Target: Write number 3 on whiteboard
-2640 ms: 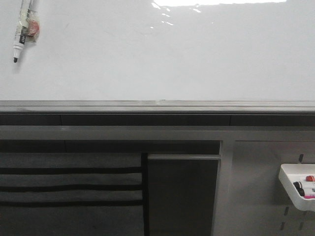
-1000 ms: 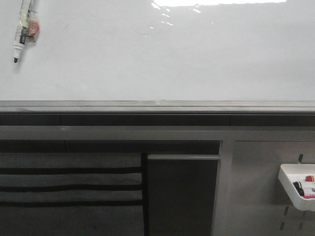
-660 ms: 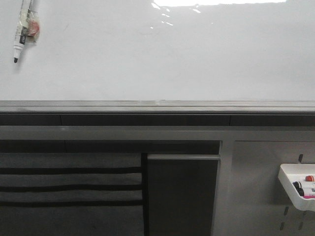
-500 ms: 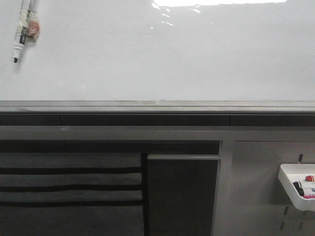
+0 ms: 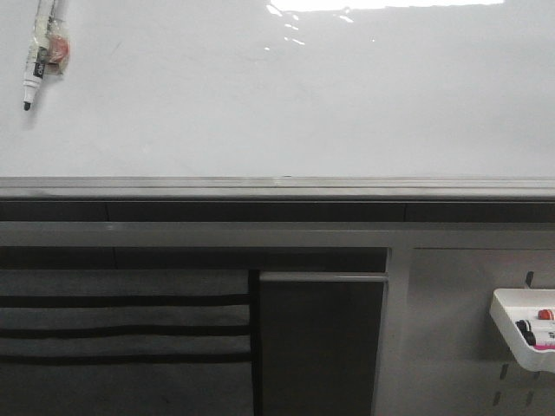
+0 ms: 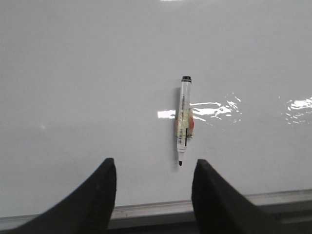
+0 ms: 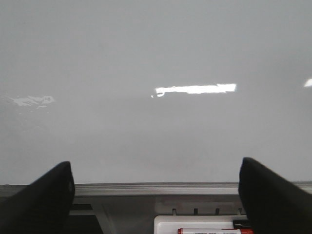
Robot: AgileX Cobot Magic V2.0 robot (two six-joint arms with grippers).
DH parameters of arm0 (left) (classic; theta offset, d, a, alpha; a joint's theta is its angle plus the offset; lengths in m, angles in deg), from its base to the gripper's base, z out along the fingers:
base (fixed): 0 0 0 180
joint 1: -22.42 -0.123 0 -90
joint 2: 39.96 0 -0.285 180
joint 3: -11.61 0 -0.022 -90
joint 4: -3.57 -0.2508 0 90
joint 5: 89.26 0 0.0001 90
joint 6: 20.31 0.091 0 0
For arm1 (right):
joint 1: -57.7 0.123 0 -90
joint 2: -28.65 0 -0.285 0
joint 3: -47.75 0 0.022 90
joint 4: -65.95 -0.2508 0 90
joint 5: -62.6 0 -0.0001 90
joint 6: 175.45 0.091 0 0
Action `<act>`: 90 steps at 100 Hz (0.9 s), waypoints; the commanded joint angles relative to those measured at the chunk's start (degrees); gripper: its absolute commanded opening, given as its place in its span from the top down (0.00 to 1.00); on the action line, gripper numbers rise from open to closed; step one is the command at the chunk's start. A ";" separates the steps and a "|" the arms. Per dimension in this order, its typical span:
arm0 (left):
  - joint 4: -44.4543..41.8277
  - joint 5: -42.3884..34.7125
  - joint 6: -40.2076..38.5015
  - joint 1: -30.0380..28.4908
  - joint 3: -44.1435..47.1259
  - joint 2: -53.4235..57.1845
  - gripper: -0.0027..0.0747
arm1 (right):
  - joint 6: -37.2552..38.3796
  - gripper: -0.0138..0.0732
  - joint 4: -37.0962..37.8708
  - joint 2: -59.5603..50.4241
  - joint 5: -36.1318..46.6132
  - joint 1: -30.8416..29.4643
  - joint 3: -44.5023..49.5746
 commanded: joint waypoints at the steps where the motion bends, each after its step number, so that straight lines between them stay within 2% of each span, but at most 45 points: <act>1: 0.73 -4.73 0.45 2.28 -1.53 -3.29 0.56 | -1.13 0.14 -2.21 1.03 3.77 0.69 -1.79; 20: -0.24 -8.00 1.54 6.82 -1.53 -13.59 0.56 | -6.41 0.14 -8.89 3.90 1.84 6.87 -2.66; 52: -0.24 -16.80 1.54 7.41 -5.04 -33.53 0.56 | -7.99 0.14 -9.31 11.07 3.74 20.06 -3.14; 90: -0.24 -23.12 1.54 7.41 -13.56 -51.52 0.56 | -7.99 0.14 -9.31 14.10 5.16 21.18 -3.14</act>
